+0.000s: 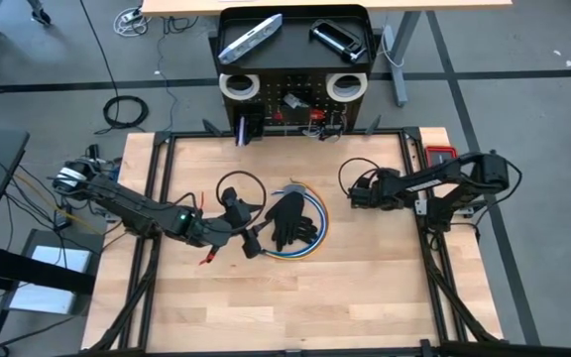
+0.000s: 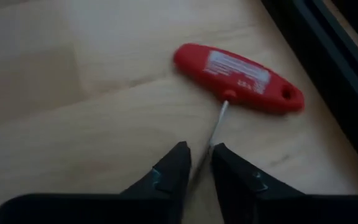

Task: Hang tools onto peg board
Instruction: Hang the red allen wrench on the peg board

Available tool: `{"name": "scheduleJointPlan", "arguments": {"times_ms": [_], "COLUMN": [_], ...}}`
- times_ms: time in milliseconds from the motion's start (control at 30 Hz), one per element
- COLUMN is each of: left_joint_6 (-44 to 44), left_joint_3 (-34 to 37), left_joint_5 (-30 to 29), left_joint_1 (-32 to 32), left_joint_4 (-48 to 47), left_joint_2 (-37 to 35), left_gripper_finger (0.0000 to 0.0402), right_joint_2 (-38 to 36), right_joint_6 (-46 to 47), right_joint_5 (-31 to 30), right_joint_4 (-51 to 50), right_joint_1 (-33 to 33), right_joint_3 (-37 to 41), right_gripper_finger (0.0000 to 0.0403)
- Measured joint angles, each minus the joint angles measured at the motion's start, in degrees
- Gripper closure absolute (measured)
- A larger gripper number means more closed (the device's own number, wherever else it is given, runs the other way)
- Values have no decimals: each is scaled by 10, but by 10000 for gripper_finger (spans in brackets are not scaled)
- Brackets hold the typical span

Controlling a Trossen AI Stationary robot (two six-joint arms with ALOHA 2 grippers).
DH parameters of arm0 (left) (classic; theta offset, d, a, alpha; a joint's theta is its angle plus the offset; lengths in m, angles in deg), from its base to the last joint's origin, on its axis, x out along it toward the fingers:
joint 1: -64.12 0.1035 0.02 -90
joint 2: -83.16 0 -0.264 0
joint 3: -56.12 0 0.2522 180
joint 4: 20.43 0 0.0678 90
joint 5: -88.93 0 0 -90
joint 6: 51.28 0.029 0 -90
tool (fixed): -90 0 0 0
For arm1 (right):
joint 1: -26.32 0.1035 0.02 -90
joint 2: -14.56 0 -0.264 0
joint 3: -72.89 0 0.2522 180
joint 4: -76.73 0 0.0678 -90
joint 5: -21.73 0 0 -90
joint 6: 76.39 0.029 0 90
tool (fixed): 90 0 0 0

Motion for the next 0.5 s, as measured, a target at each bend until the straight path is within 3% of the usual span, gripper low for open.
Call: {"name": "scheduleJointPlan", "arguments": {"times_ms": [200,333,500], "left_joint_6": [0,0,-3], "left_joint_3": [0,0,0], "left_joint_5": [0,0,-17], "left_joint_1": [0,0,0], "left_joint_4": [3,1,-12], "left_joint_2": [0,0,0], "left_gripper_finger": [191,191,191], "right_joint_2": [15,15,10], "right_joint_6": [-36,-100,-125], "right_joint_5": [-13,-23,13], "right_joint_4": [20,52,28], "right_joint_1": [-1,4,69], "right_joint_3": [-8,-12,-58], "right_gripper_finger": [391,386,396]}}
